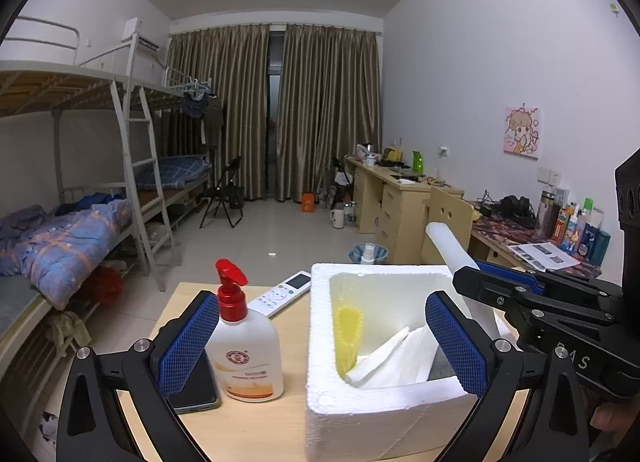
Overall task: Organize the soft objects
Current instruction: 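Lower the foam tube into the box and open the right tool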
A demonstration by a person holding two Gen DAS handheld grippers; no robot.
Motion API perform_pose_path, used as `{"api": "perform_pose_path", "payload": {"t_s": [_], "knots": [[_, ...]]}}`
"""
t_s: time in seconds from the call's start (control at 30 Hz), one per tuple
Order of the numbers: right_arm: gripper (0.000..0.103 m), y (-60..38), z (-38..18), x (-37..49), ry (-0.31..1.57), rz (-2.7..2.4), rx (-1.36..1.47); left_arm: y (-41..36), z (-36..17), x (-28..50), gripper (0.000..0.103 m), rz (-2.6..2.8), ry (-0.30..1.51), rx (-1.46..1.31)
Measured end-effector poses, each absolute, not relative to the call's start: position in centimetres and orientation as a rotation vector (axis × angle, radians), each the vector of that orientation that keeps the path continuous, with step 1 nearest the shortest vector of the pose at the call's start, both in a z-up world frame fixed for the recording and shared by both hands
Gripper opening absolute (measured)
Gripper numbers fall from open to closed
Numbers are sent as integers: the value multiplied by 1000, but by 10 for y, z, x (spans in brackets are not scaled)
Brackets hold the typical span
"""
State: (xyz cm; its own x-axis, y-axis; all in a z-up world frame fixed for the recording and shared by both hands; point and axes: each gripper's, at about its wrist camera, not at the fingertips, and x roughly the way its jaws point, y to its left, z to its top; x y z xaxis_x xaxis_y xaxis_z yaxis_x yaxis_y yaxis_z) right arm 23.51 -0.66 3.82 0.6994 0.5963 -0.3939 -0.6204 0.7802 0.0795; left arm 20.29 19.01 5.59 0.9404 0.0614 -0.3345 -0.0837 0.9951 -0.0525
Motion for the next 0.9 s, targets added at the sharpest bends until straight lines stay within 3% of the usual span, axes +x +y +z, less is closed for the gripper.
{"api": "perform_pose_path", "payload": {"t_s": [0.33,0.37,0.53,0.9], "knots": [[23,4,32,246,442,689,-80,199,56,198,103,80,334,-75],[29,4,30,249,449,688,-79,200,56,199,103,81,335,-77],[39,1,29,252,458,669,-71,204,54,200,103,82,337,-89],[44,-8,32,250,454,662,-49,205,54,204,103,82,343,-92]]}}
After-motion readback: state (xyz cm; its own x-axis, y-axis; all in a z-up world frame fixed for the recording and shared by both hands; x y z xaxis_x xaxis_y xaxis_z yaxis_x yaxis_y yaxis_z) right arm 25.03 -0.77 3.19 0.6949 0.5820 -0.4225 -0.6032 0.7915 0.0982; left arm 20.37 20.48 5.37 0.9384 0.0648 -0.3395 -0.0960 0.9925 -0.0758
